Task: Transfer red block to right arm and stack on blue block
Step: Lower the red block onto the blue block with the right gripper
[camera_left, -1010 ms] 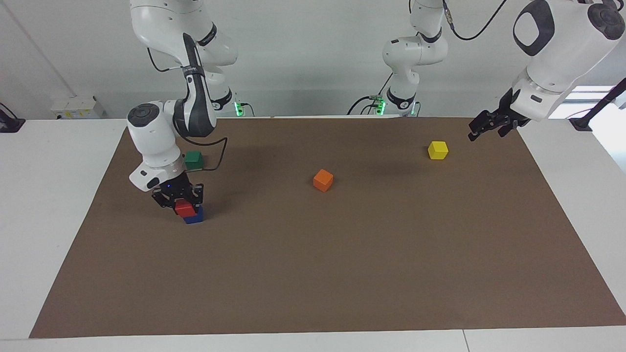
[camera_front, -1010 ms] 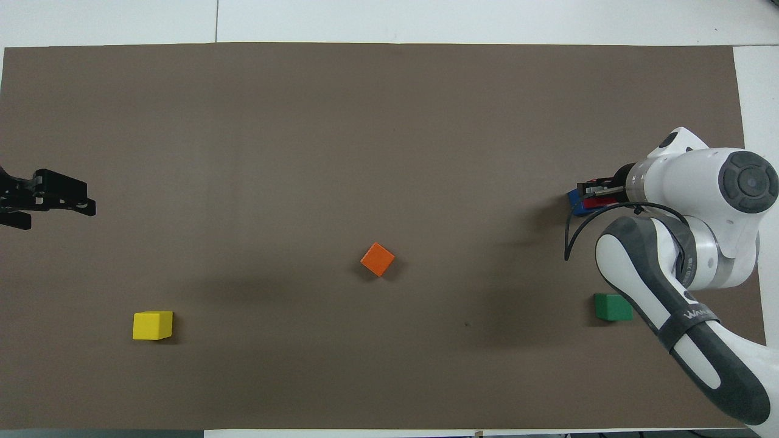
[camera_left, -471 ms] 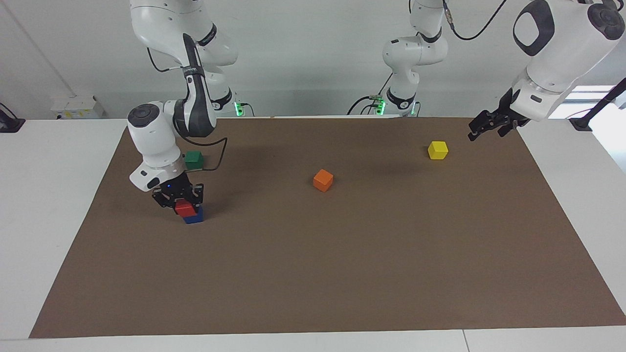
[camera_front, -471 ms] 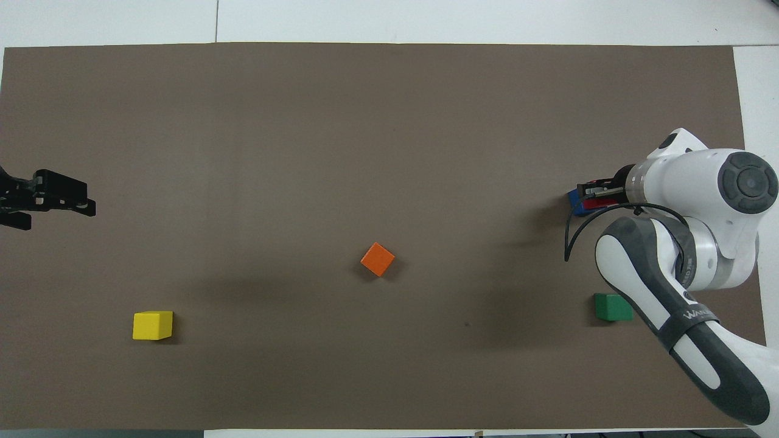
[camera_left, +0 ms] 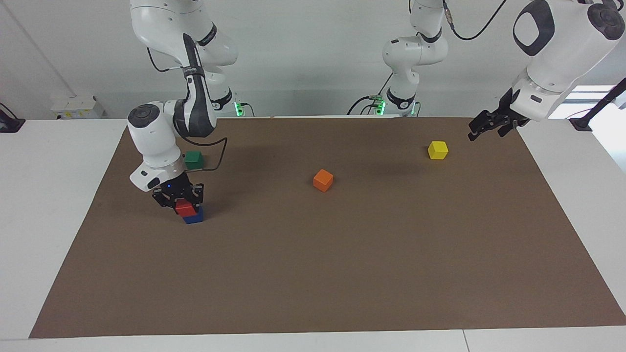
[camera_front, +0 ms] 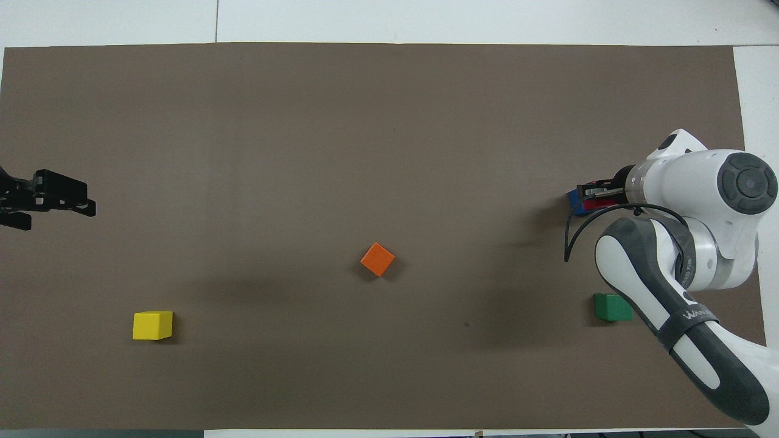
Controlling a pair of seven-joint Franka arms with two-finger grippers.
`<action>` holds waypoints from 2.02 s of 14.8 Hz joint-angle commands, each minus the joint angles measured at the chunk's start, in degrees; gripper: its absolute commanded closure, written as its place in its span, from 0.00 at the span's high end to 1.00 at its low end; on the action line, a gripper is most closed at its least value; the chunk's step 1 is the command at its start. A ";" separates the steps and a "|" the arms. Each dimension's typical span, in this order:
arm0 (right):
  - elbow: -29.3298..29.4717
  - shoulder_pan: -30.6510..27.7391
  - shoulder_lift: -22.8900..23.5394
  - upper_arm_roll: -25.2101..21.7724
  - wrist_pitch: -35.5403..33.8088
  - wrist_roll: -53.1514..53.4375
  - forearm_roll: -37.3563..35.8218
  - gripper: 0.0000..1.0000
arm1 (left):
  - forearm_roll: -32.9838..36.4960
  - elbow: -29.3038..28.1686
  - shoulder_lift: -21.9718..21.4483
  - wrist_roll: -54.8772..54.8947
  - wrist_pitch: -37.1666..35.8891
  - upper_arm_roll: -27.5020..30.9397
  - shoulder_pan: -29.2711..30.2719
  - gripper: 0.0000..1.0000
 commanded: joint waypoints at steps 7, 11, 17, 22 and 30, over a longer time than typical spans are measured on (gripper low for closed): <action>-1.04 -0.45 0.22 0.40 0.56 -1.37 1.09 0.00 | 0.51 -0.35 -0.48 -0.44 -0.69 0.40 -0.28 1.00; -1.04 -0.36 0.14 0.40 0.21 -1.19 1.09 0.87 | 0.60 -0.35 -0.48 -0.44 -0.69 0.40 -0.28 1.00; -0.87 -0.36 0.14 0.40 -0.14 -1.19 1.09 1.00 | 0.51 -0.35 -0.48 -0.53 -0.69 0.40 -0.28 1.00; -0.87 -0.36 0.14 0.40 -0.23 -1.19 1.09 1.00 | 0.51 -0.44 -0.48 -0.44 0.10 0.05 -2.83 1.00; 7.21 -1.24 0.23 0.40 -10.06 -1.19 1.18 1.00 | 0.60 -0.35 -0.39 -0.36 1.60 0.05 -2.65 1.00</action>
